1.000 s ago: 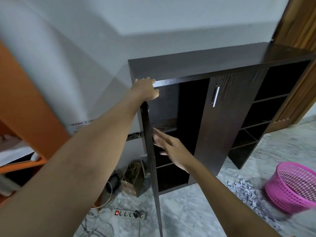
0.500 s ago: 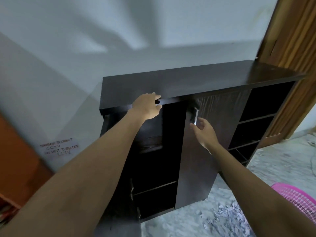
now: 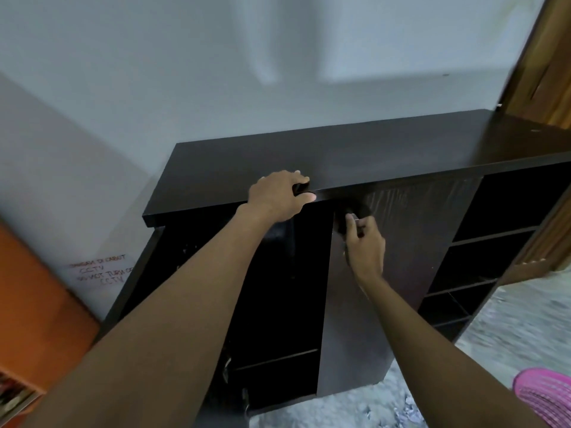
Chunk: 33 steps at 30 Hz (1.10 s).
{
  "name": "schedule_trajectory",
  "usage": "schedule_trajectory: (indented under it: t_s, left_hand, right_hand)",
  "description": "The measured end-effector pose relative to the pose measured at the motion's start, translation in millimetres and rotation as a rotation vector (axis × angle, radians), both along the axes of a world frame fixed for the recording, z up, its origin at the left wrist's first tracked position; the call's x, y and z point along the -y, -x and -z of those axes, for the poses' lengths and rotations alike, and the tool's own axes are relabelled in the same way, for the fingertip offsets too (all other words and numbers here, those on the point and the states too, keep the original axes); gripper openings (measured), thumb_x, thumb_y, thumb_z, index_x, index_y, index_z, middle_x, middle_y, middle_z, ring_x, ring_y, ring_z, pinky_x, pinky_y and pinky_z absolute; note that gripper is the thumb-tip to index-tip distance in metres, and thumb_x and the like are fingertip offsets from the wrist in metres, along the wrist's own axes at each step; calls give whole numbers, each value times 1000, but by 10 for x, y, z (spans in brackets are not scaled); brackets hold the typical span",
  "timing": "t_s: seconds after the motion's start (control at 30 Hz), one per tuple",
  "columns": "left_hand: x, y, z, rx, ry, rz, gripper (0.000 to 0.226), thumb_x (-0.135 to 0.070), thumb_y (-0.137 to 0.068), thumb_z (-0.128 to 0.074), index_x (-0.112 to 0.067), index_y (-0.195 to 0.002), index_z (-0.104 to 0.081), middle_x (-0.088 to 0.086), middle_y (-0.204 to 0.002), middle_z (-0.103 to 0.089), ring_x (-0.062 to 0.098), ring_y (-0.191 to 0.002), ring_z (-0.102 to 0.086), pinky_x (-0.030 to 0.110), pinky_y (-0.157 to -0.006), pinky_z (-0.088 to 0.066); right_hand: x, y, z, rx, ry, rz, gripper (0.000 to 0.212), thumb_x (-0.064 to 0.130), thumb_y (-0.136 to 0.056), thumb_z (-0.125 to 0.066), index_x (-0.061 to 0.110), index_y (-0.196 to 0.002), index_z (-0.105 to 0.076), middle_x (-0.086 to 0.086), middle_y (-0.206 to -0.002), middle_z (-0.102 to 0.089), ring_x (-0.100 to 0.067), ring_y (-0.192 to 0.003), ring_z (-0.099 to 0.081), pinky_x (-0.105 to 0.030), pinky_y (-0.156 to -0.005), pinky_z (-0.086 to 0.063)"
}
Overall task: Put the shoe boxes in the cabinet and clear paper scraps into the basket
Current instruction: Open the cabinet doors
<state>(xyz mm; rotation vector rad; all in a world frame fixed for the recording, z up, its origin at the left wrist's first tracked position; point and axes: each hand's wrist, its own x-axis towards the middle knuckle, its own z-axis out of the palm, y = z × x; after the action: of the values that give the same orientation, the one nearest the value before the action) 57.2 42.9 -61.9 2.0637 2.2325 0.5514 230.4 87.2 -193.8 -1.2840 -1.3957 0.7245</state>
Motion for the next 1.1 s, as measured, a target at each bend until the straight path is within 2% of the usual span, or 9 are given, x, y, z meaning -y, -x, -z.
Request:
schedule_trajectory:
  t_s: [0.17,0.3,0.47,0.63,0.77,0.9,0.97,1.03,1.1]
  left_hand:
    - [17,-25,-48,33,15,-1,52,-50,-92,-56,-34,-141,-47,-14,-155,-34,19,-141,-36,46,-112,-28]
    - [11,-91,-55,38,26,-34,54,-50,-93,-56,-30,-142,-47,-7,-152,-40,21,-139,-38,49,-115,-23]
    - [-24,-275,-35,-17,16,-81,53,-50,-94,-54,-30,-142,-46,-1,-150,-44,25,-140,-37,60,-114,-13]
    - [-117,-475,-12,-20,-24,-39,43,-39,-96,-55,-26,-136,-52,3,-144,-50,28,-137,-40,57,-115,-17]
    - [-245,-699,15,-41,-84,13,31,-29,-97,-54,-22,-127,-60,6,-131,-60,29,-125,-51,52,-112,-28]
    - [-378,-945,-9,-42,-87,45,30,-20,-98,-51,-24,-125,-62,5,-129,-62,29,-123,-53,47,-110,-32]
    - [-444,-1054,-13,-65,-72,64,33,-16,-97,-49,-24,-126,-61,5,-131,-60,30,-124,-52,48,-111,-32]
    - [-498,-1142,0,-95,-81,85,35,-13,-96,-48,-22,-128,-59,6,-133,-59,30,-124,-52,50,-111,-32]
    - [-539,-1209,16,-125,-86,110,37,-15,-98,-48,-20,-134,-55,7,-139,-54,31,-128,-48,51,-112,-30]
  right_hand:
    - [110,-69,-29,-31,67,-26,39,58,-95,-48,22,-80,-52,-9,-72,-65,-30,-67,-66,-47,-64,-56]
    - [234,-153,-92,0,102,-30,42,62,-94,-44,24,-87,-60,-4,-79,-66,-26,-77,-67,-44,-72,-56]
    - [355,-241,-207,-13,196,-3,49,65,-92,-44,22,-68,-51,-5,-74,-63,-27,-75,-66,-47,-73,-56]
    - [579,-502,-220,-55,205,-33,53,55,-98,-46,8,-74,-54,-3,-68,-54,-6,-53,-53,-15,-44,-40]
    - [843,-780,-258,-124,184,-80,50,48,-100,-48,11,-65,-50,-3,-59,-50,0,-42,-49,-11,-41,-37]
    - [1031,-983,-363,-144,186,-114,56,52,-97,-48,27,-46,-41,7,-47,-40,-4,-42,-39,-16,-47,-35]
    - [1080,-1145,-369,-153,215,-151,59,66,-87,-48,27,-47,-30,11,-44,-31,-6,-41,-31,-25,-53,-30]
    - [1088,-1388,-356,-144,267,-190,72,85,-73,-49,19,-55,-26,1,-50,-26,-14,-47,-28,-35,-58,-30]
    - [1071,-1665,-397,-122,400,-182,83,94,-63,-49,11,-68,-43,-15,-64,-38,-25,-61,-43,-44,-73,-47]
